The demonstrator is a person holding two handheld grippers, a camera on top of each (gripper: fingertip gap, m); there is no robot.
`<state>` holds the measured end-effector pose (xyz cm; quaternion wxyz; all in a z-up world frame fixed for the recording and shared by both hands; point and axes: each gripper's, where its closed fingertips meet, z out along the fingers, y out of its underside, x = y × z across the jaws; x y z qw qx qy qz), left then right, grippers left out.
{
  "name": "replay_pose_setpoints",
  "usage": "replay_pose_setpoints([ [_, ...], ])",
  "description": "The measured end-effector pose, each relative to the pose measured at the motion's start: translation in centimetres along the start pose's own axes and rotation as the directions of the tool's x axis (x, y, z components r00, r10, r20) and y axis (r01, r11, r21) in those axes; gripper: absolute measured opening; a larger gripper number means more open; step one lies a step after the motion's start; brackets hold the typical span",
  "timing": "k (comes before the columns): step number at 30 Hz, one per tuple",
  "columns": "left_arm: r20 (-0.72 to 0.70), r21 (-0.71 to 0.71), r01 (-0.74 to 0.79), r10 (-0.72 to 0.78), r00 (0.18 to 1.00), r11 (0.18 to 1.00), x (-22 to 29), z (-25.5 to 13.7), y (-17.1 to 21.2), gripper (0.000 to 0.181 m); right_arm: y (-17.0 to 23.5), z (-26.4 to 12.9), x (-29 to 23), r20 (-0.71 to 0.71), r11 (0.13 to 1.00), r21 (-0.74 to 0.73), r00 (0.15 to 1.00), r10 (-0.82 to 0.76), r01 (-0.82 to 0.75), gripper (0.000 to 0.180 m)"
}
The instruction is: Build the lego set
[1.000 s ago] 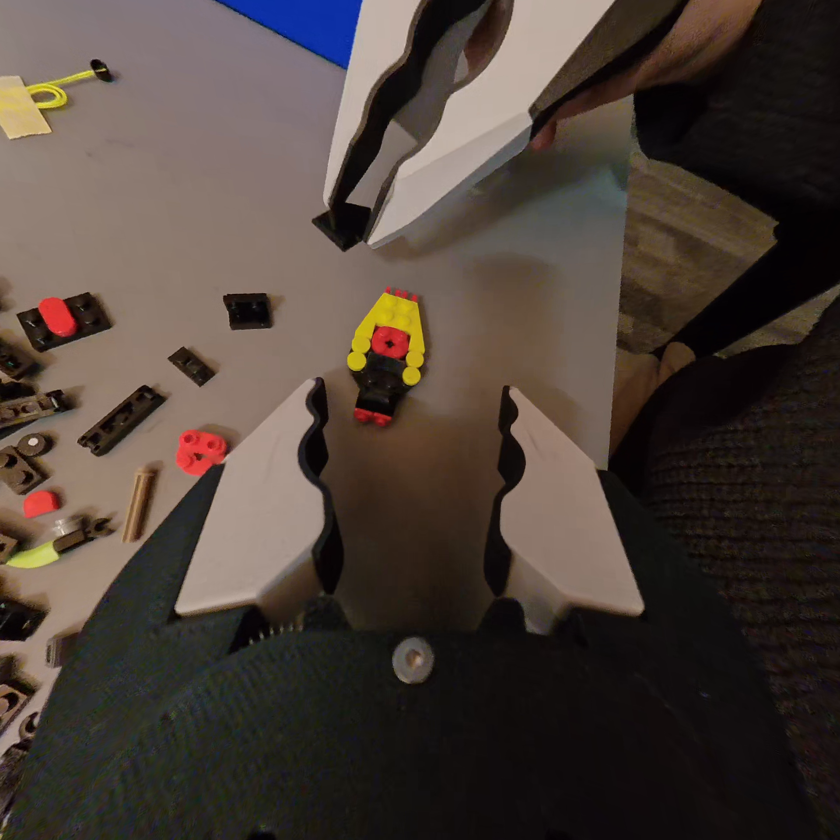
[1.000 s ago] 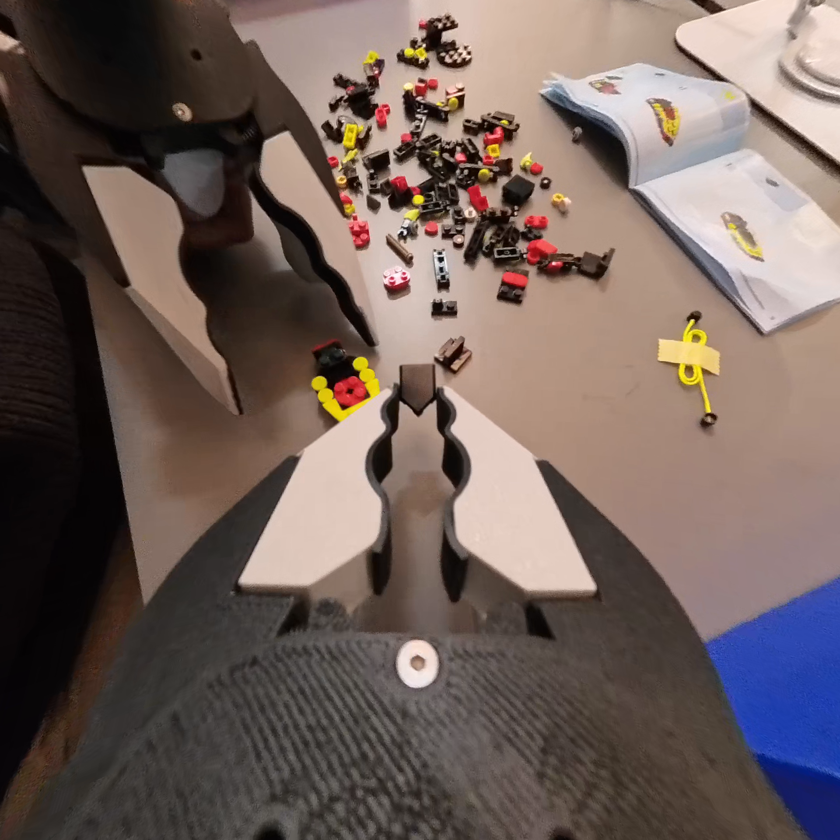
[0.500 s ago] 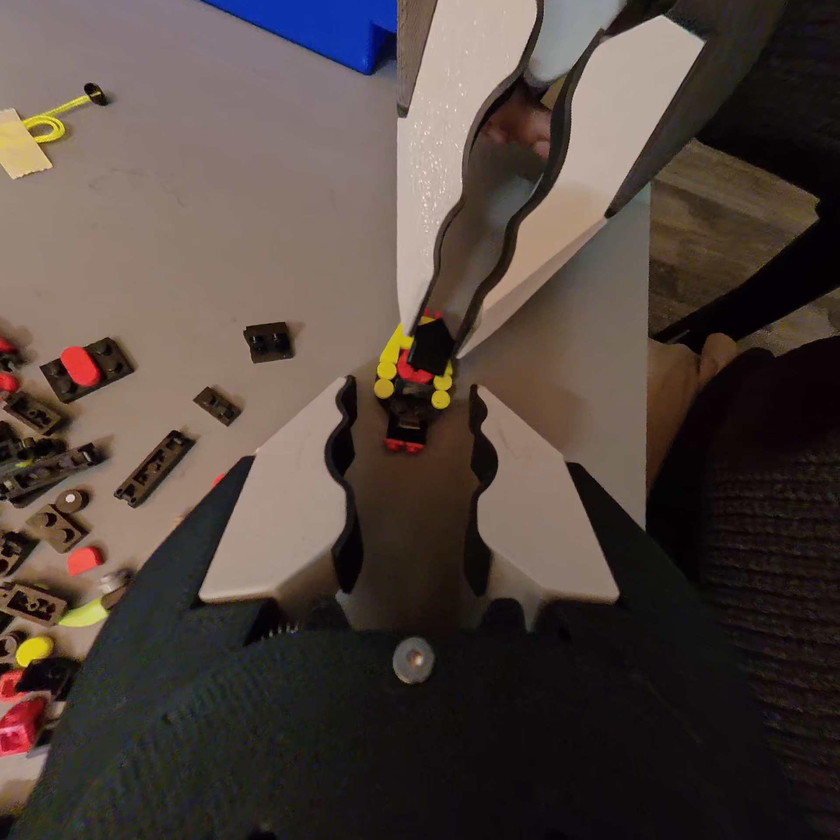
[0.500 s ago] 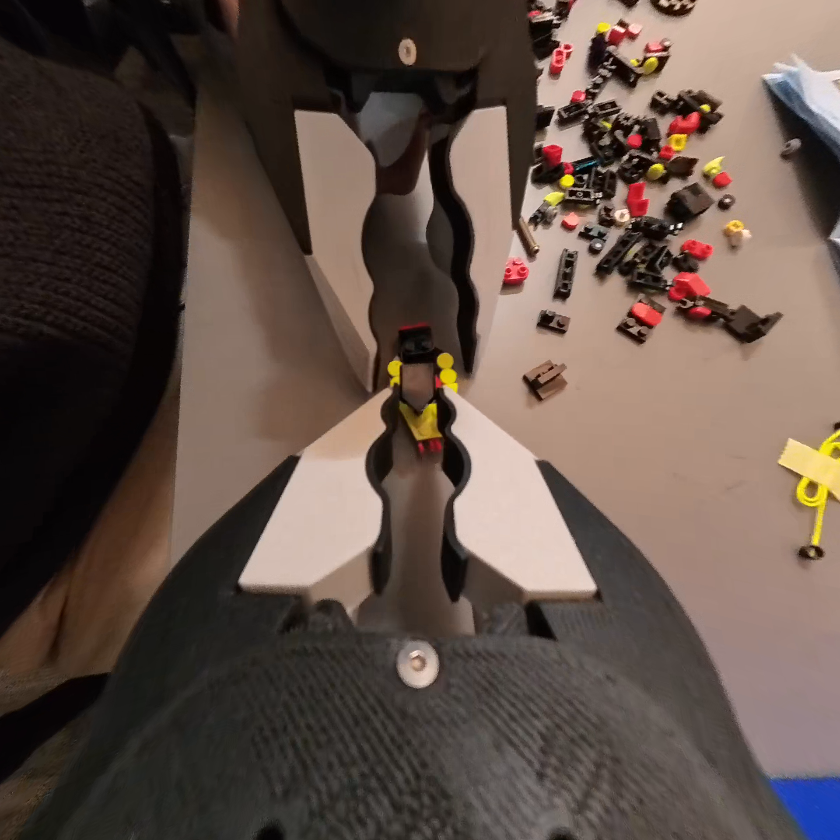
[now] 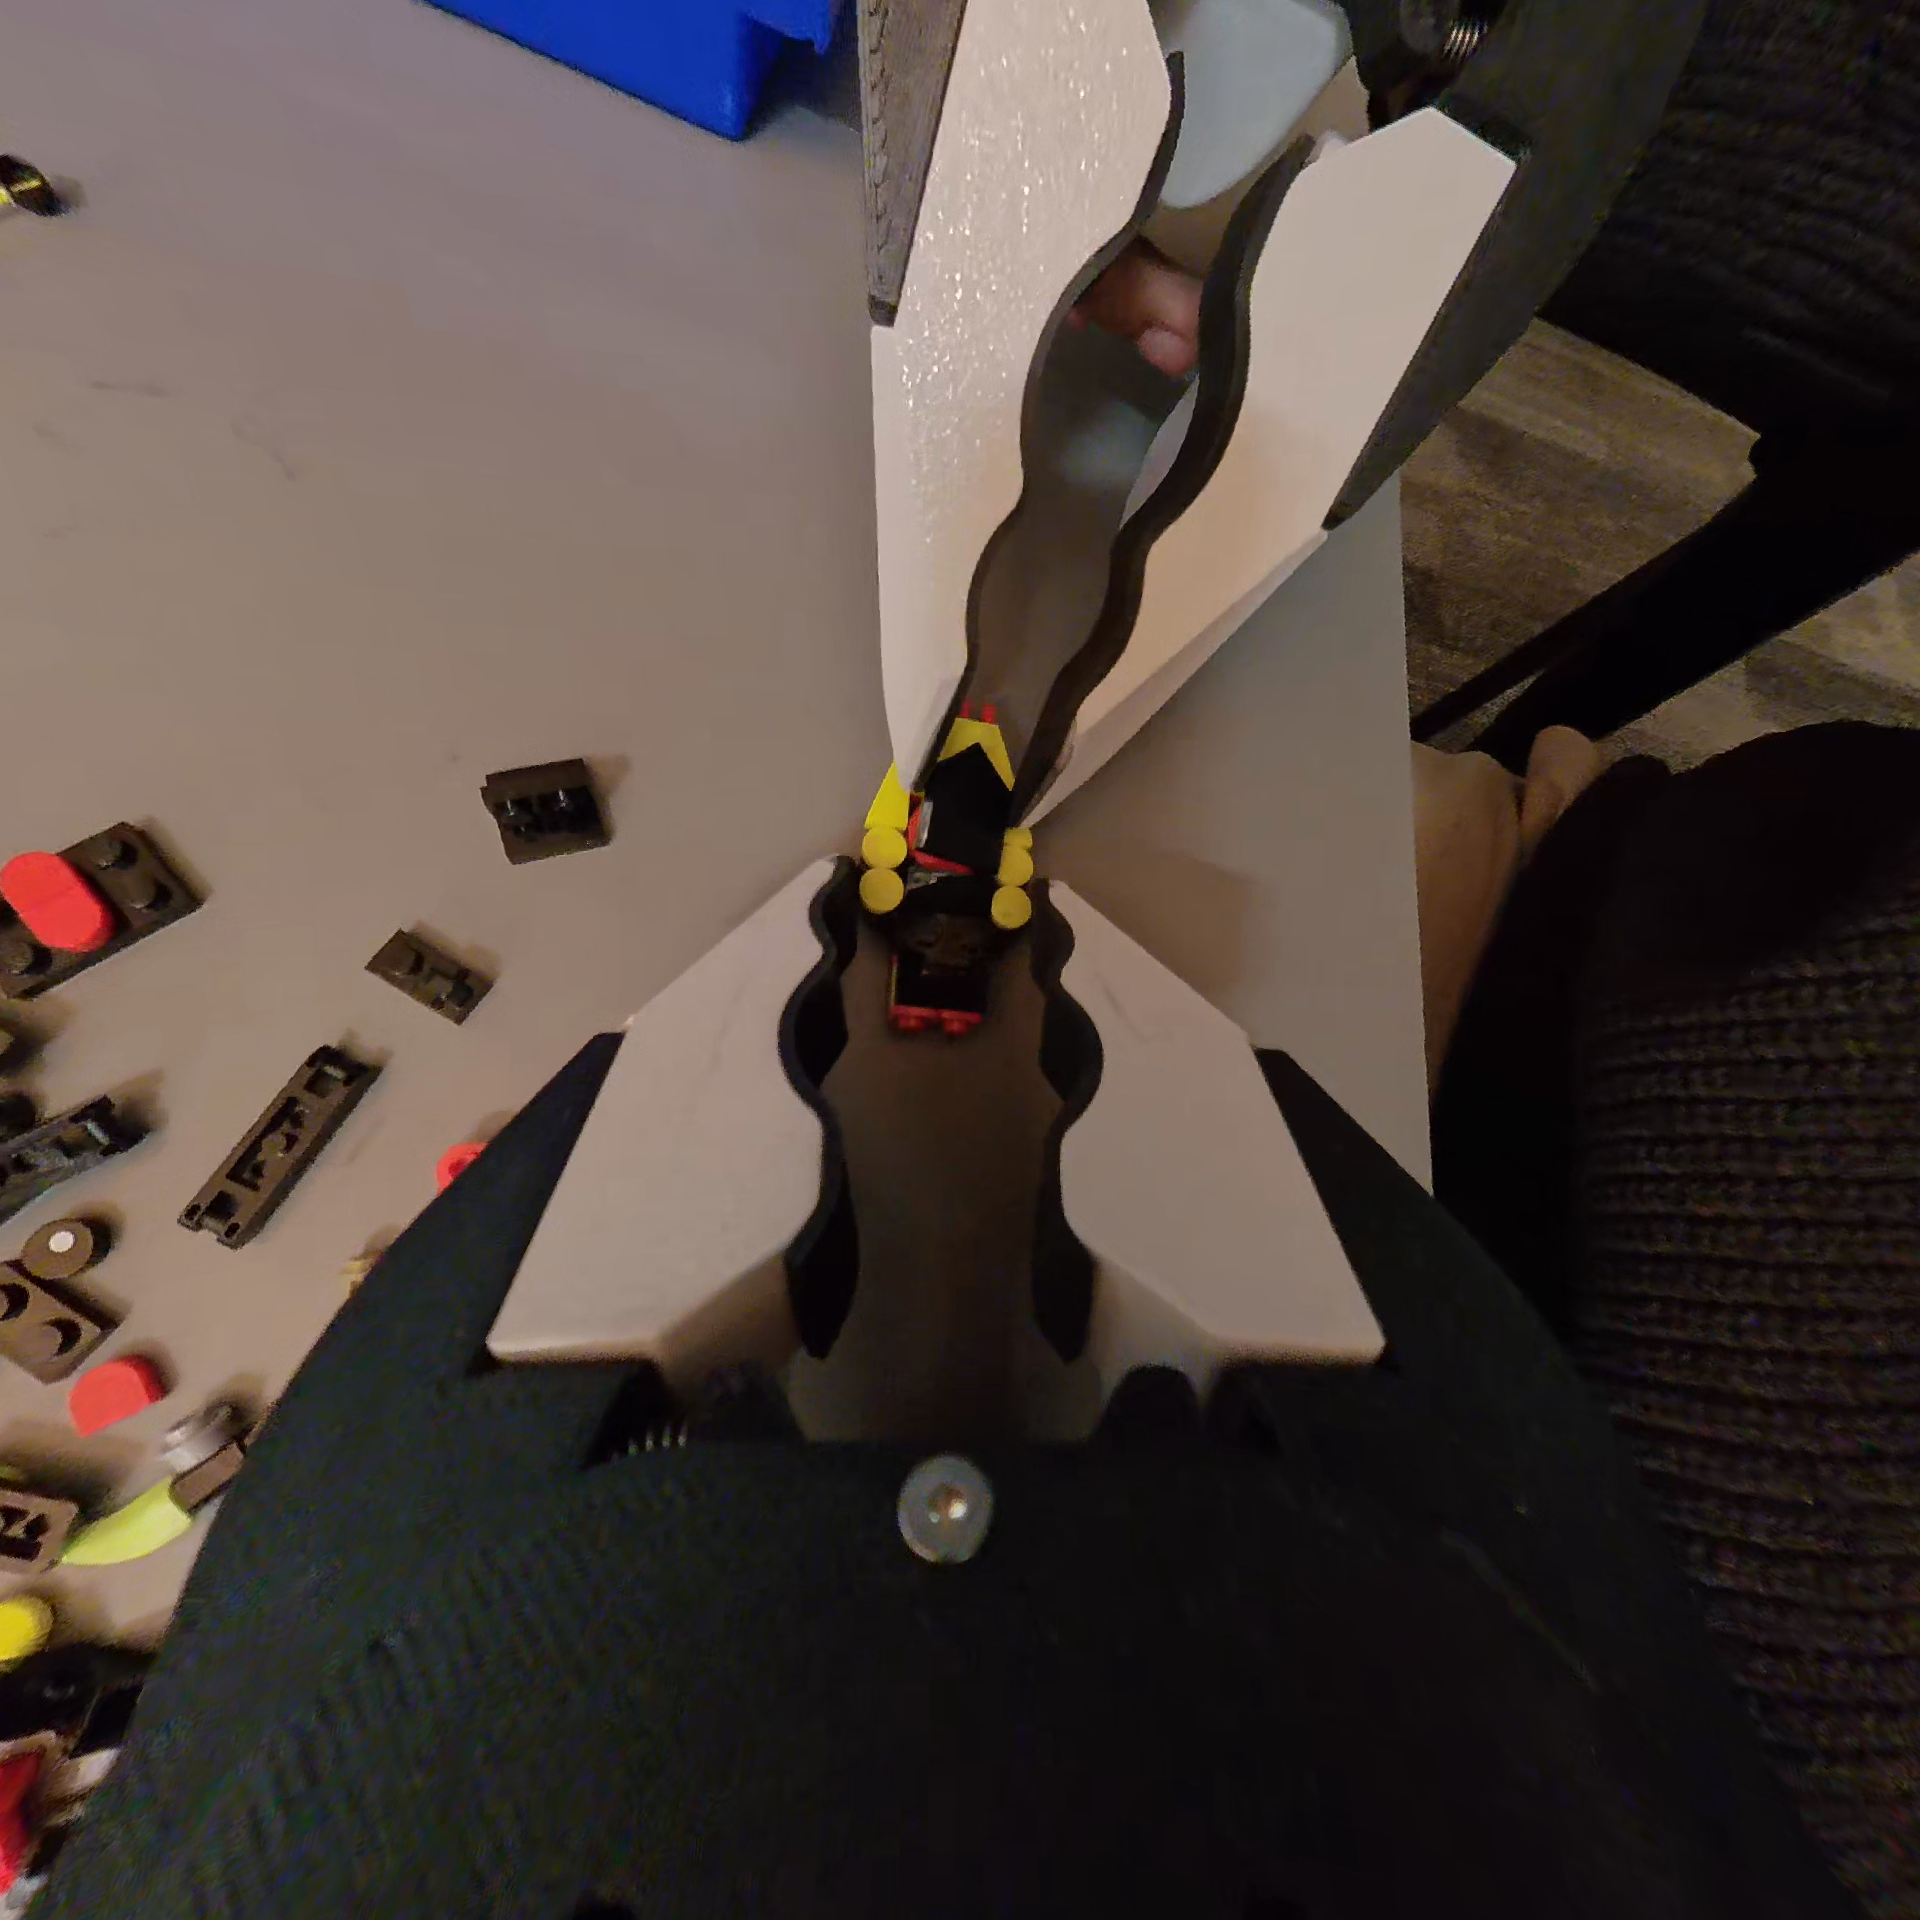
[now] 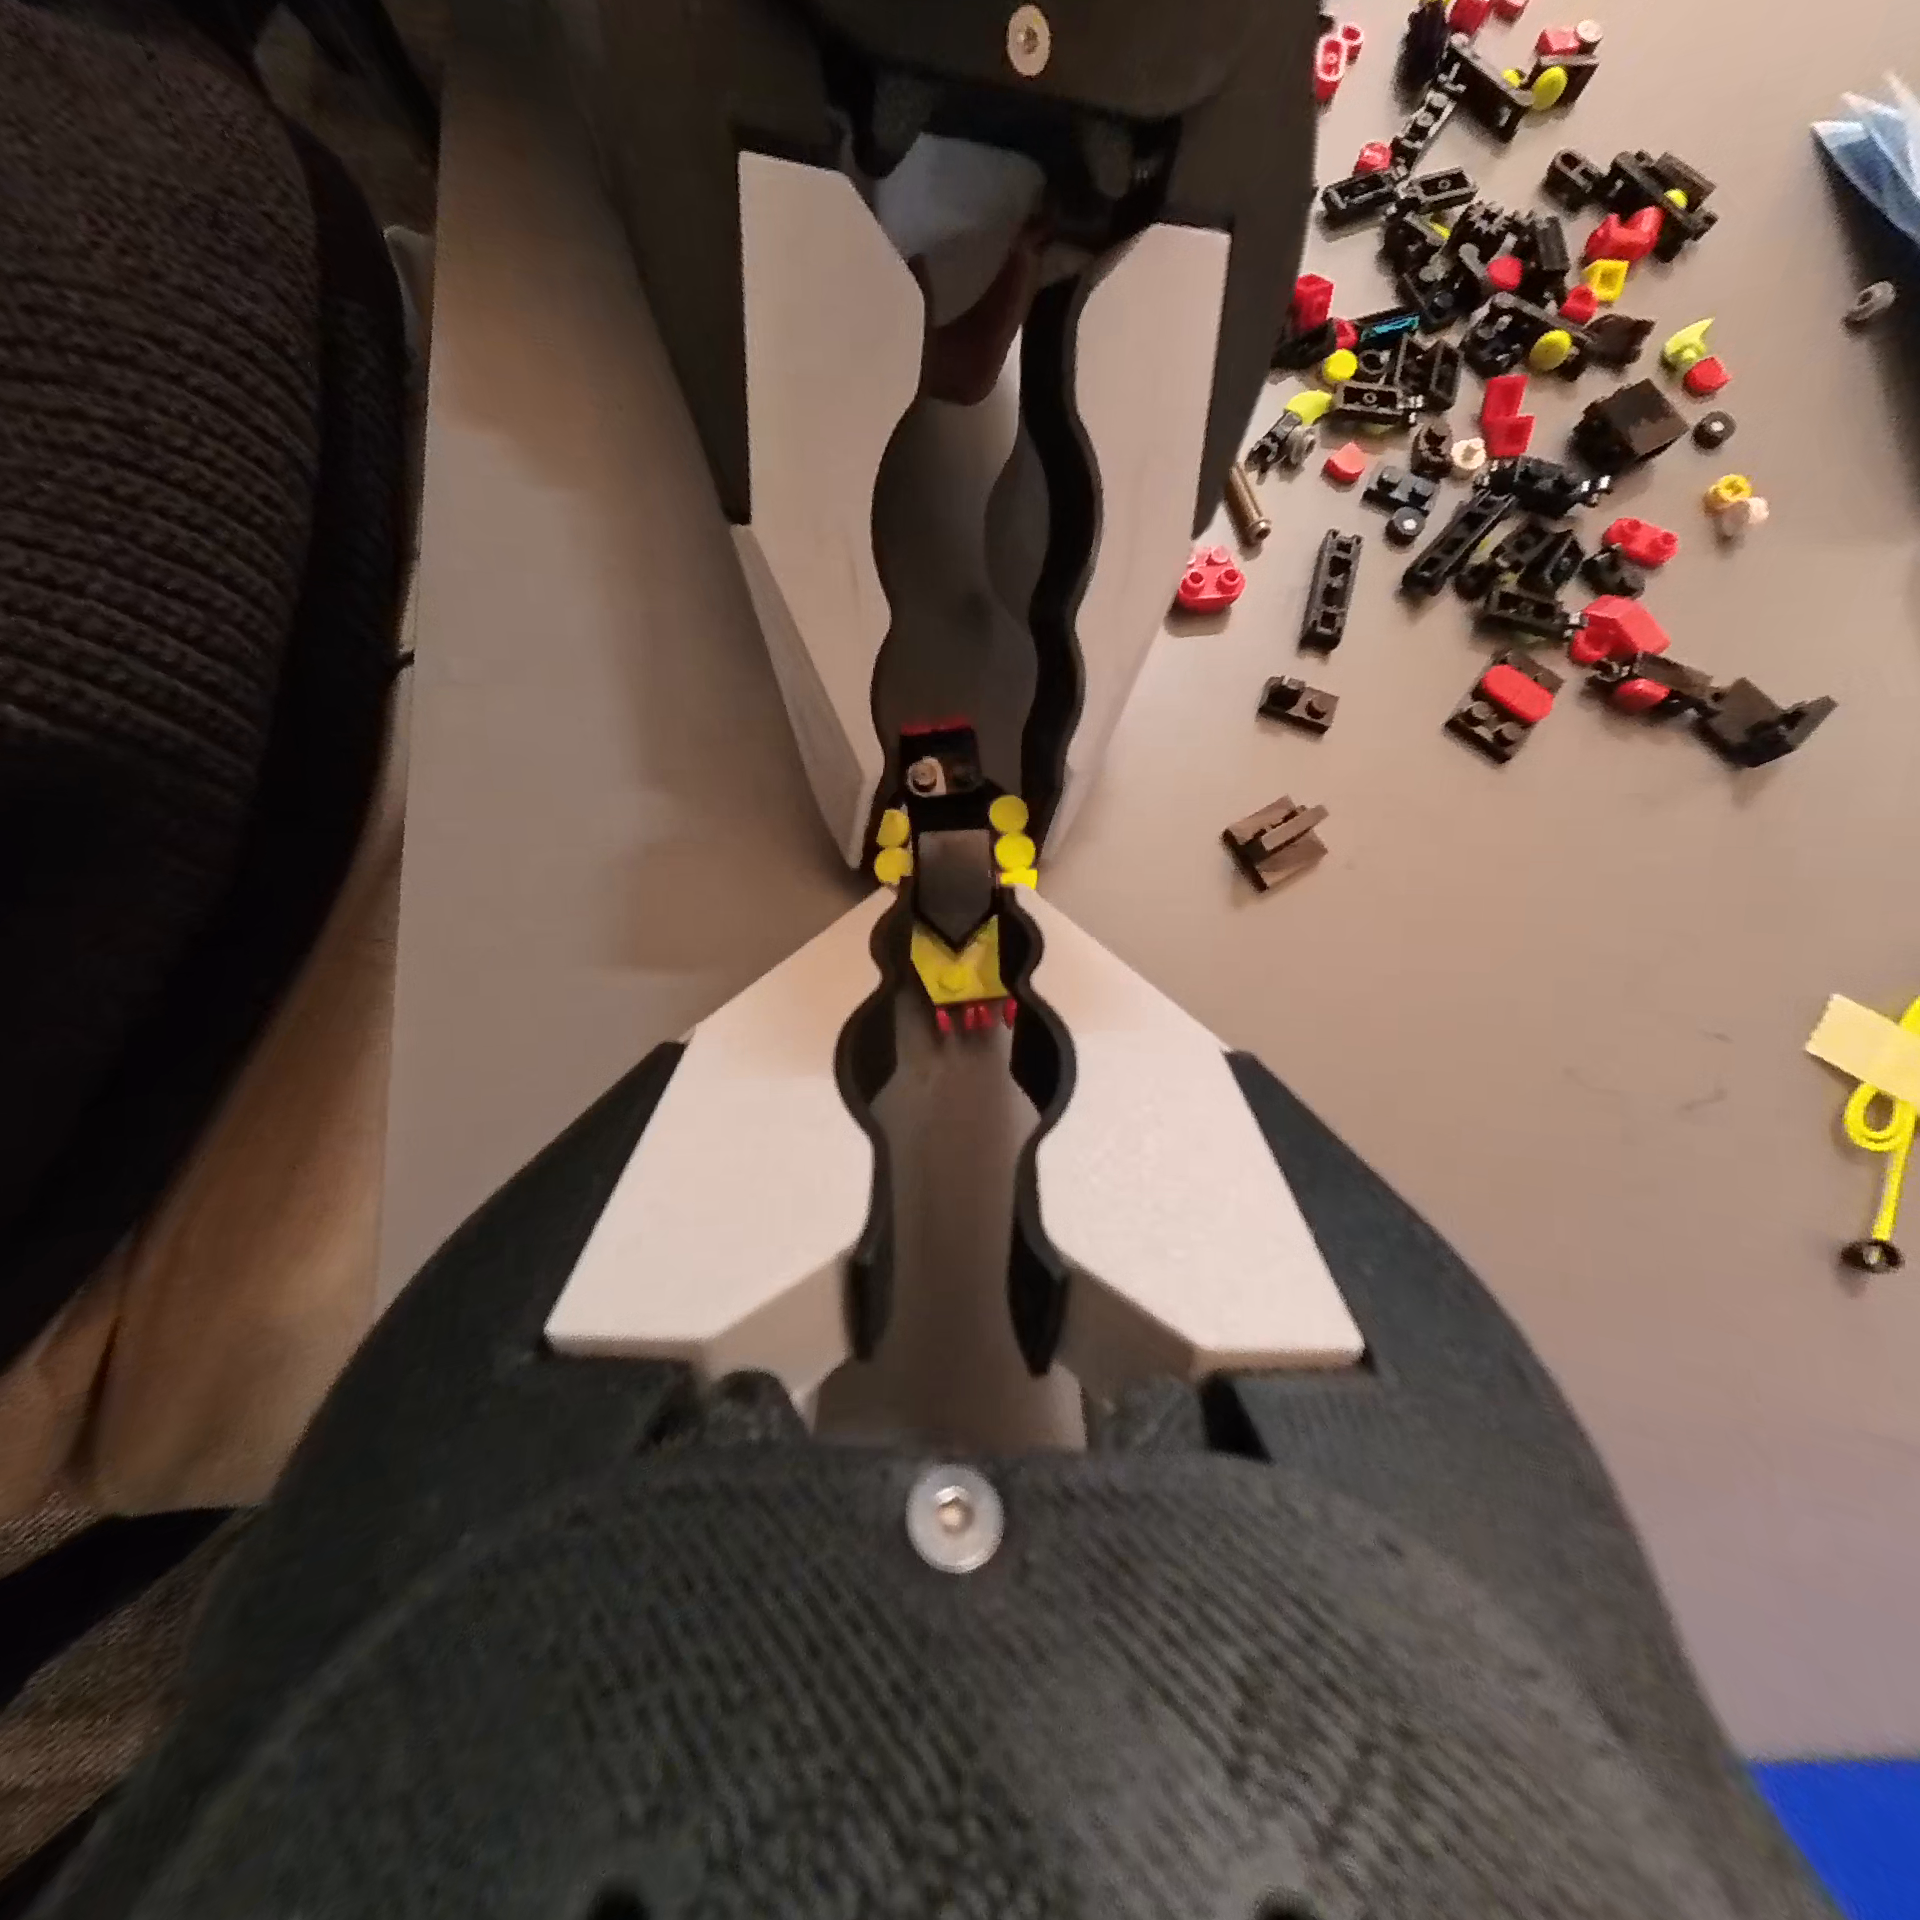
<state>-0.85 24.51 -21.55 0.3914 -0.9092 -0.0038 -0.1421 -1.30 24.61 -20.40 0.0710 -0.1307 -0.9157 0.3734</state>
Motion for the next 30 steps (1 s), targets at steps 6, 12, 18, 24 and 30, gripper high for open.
replay_pose_setpoints([
  [6,-0.016,-0.001,0.002,-0.002,1.0,1.0,0.1,0.0,0.0,0.031,-0.1,-0.4,0.0,-0.022,1.0,0.022,1.0,0.015,-0.014,0.03],
  [12,-0.02,-0.002,0.0,0.0,1.0,1.0,0.0,0.1,-0.1,0.032,-1.3,-2.0,0.6,-0.091,0.991,0.117,0.993,0.07,-0.06,0.028],
  [18,-0.018,-0.004,-0.008,0.008,1.0,1.0,0.0,0.1,-0.1,0.032,-2.9,-2.2,0.5,-0.181,0.981,0.162,0.974,0.133,-0.104,0.026],
  [24,-0.028,-0.002,0.002,-0.002,1.0,1.0,0.0,0.1,-0.2,0.032,-4.6,-2.1,0.0,-0.21,0.925,0.28,0.923,0.322,-0.259,0.03],
  [30,-0.04,-0.002,0.003,-0.003,0.999,1.0,0.1,0.1,-0.1,0.032,-3.5,-2.9,1.1,-0.261,0.911,0.312,0.898,0.354,-0.269,0.027],
])
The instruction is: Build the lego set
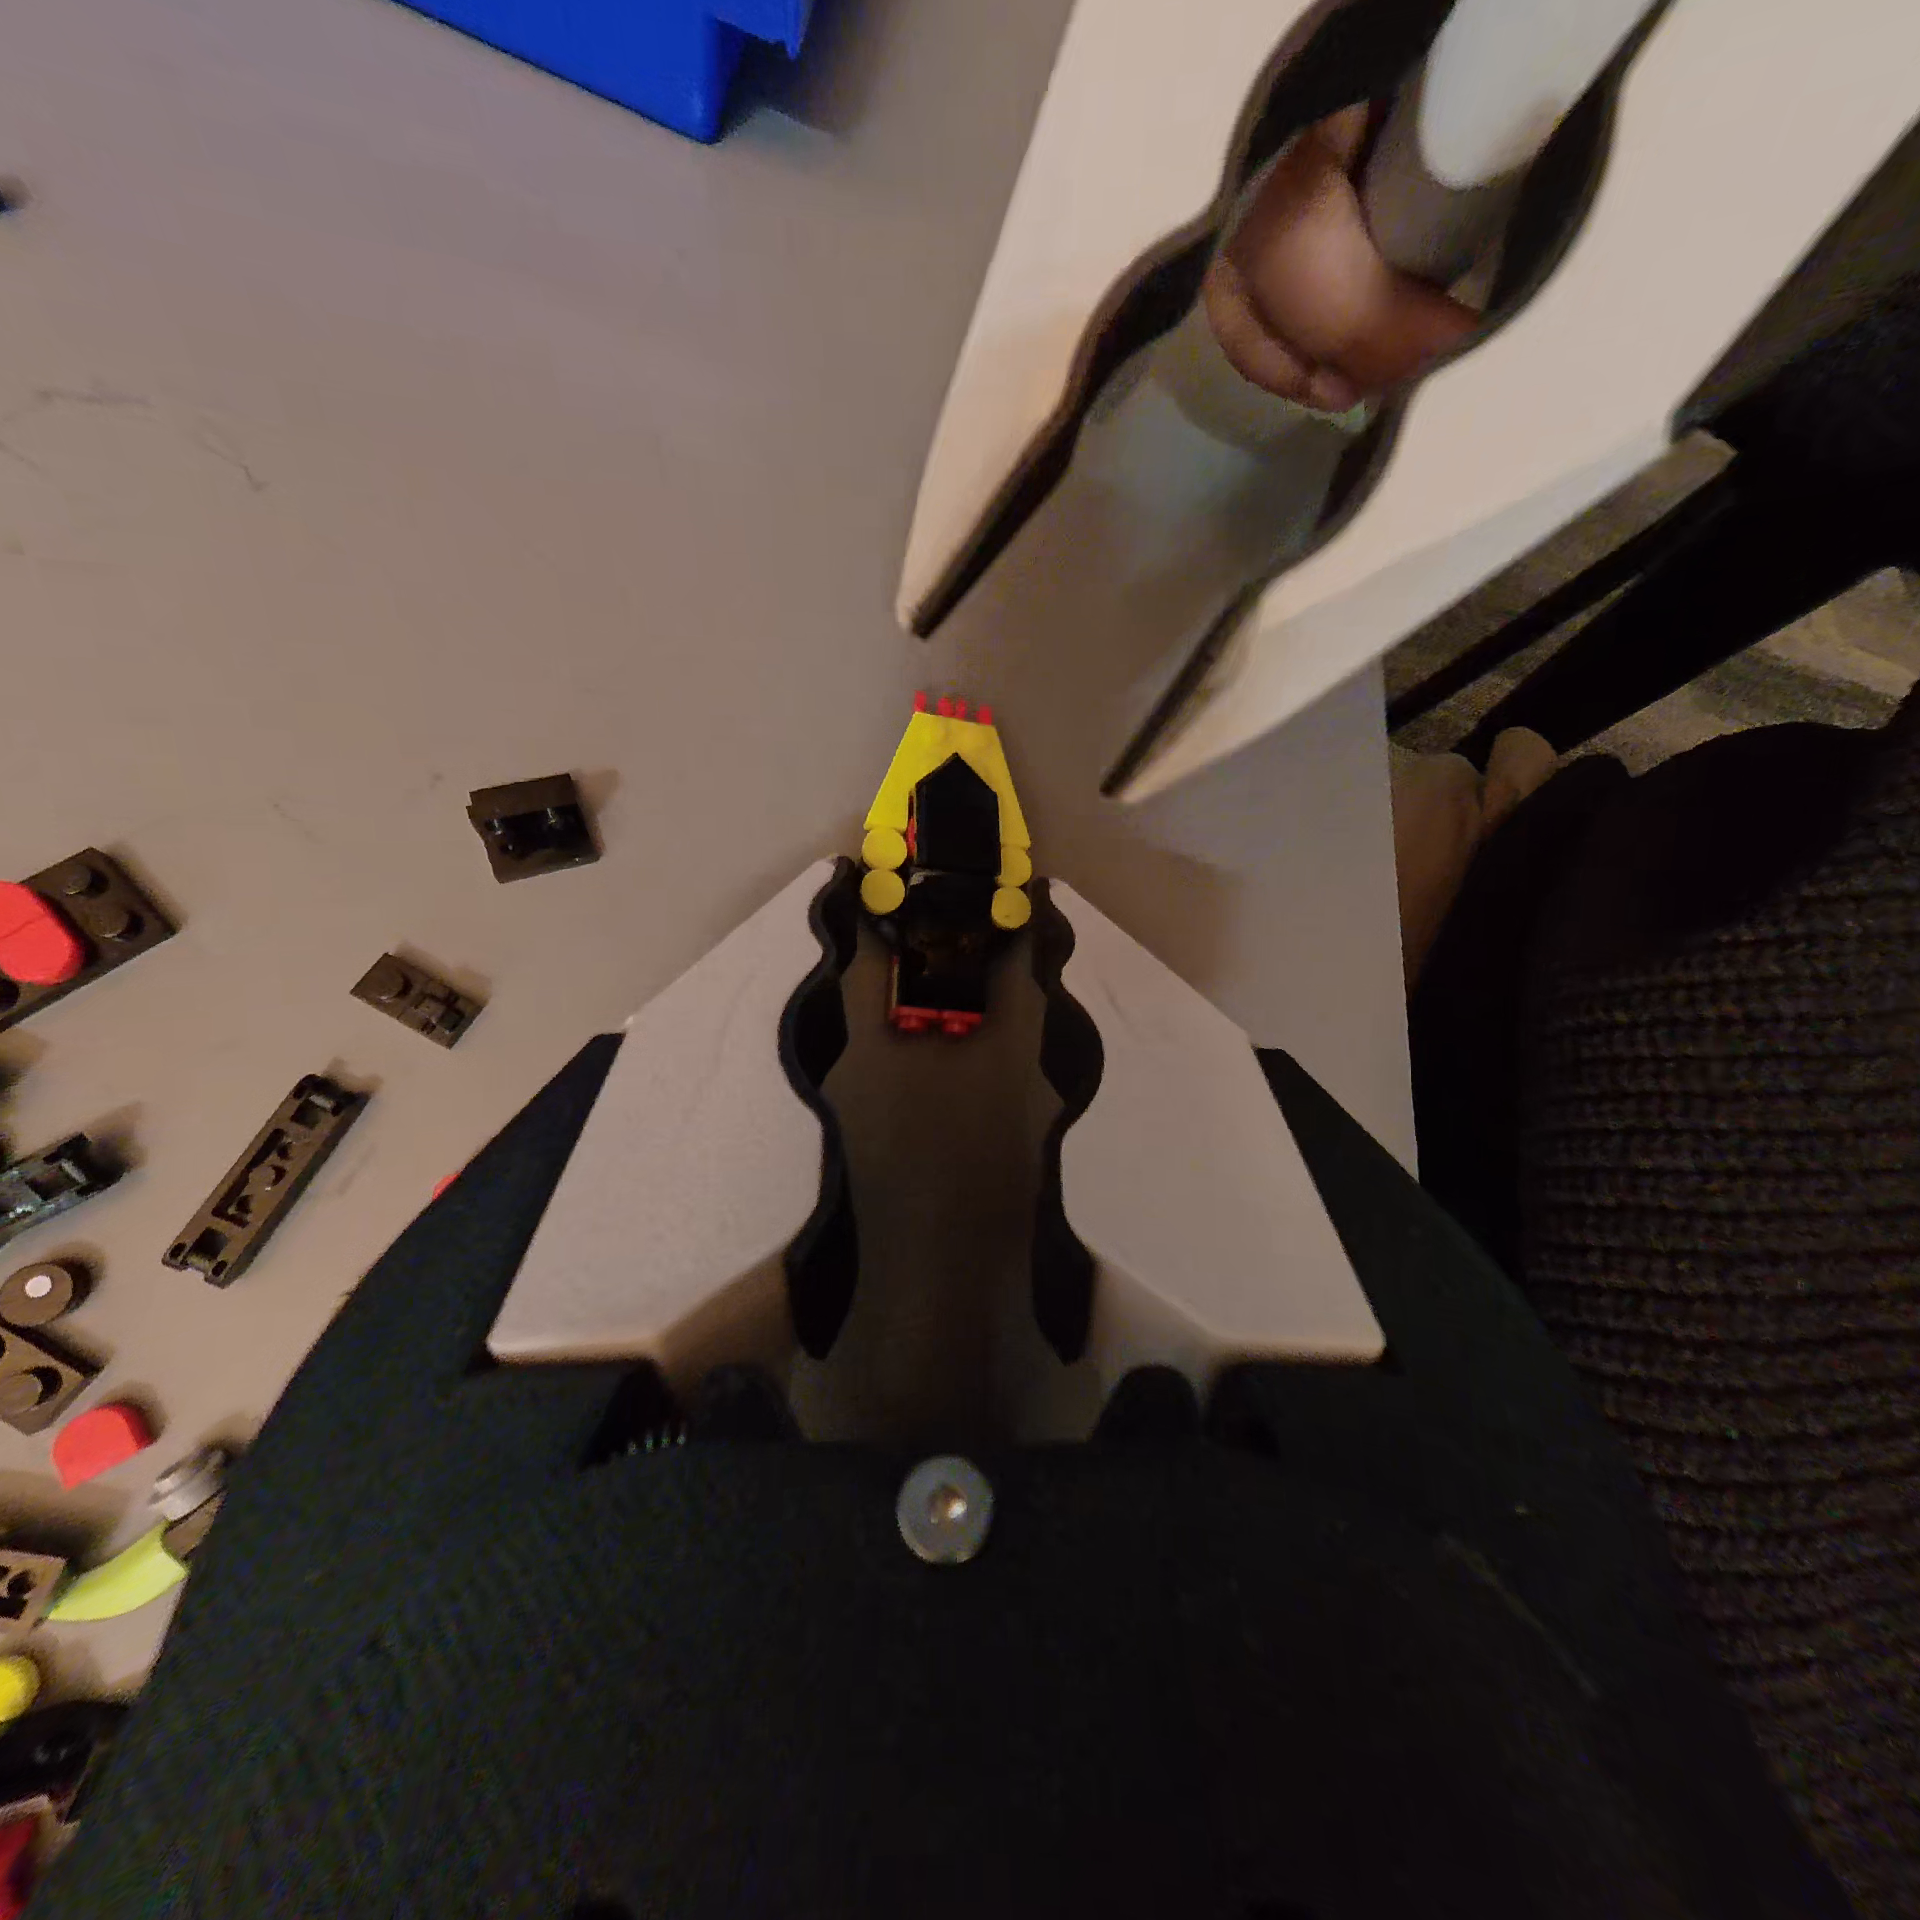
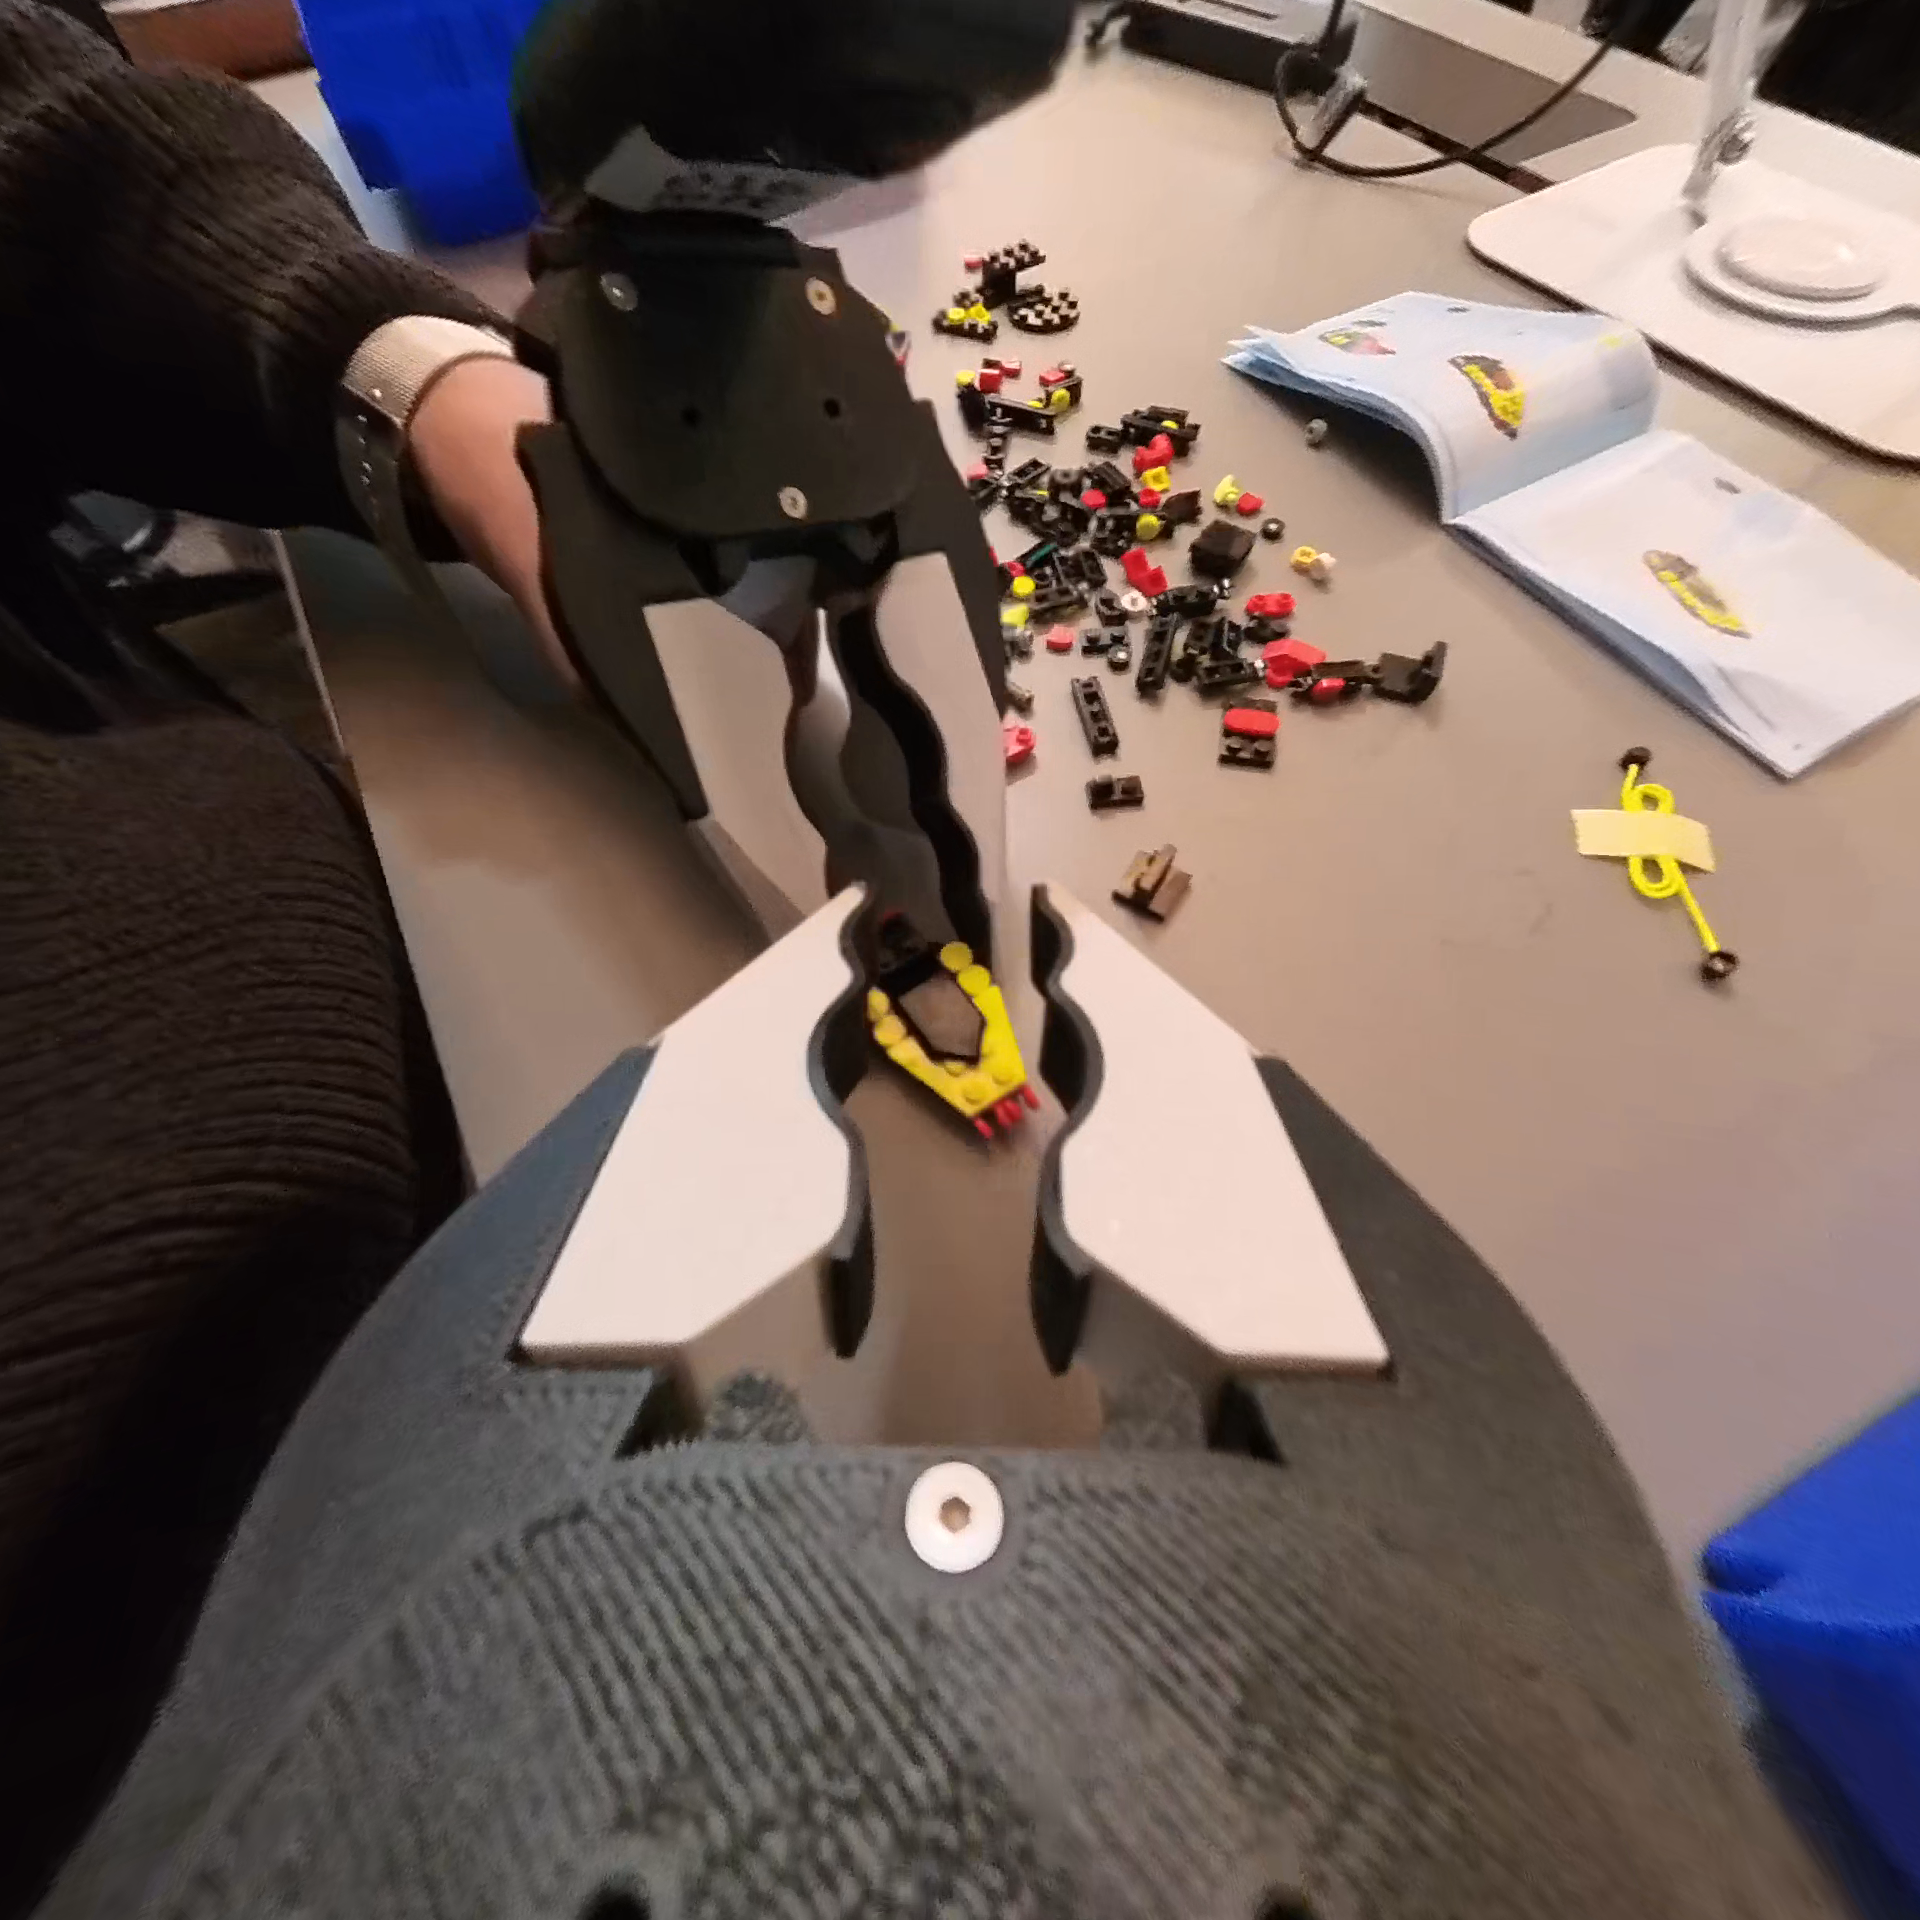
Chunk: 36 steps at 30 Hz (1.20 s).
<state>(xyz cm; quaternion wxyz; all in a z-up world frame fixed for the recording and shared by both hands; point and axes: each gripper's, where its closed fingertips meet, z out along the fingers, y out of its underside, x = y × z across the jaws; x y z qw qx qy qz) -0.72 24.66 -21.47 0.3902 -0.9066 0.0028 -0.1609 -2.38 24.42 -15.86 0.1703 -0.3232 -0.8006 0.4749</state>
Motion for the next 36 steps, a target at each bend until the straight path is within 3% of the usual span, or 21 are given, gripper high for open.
replay_pose_setpoints([
  [5,-0.014,0.002,0.013,-0.013,1.0,1.0,0.0,0.0,0.0,0.032,0.3,-0.3,0.6,0.035,0.998,0.019,0.998,0.056,-0.057,0.026],
  [36,-0.035,0.008,0.041,-0.04,0.999,0.999,0.0,-0.1,-0.1,0.031,1.7,0.1,0.6,0.02,0.998,-0.06,1.0,0.017,-0.016,0.016],
])
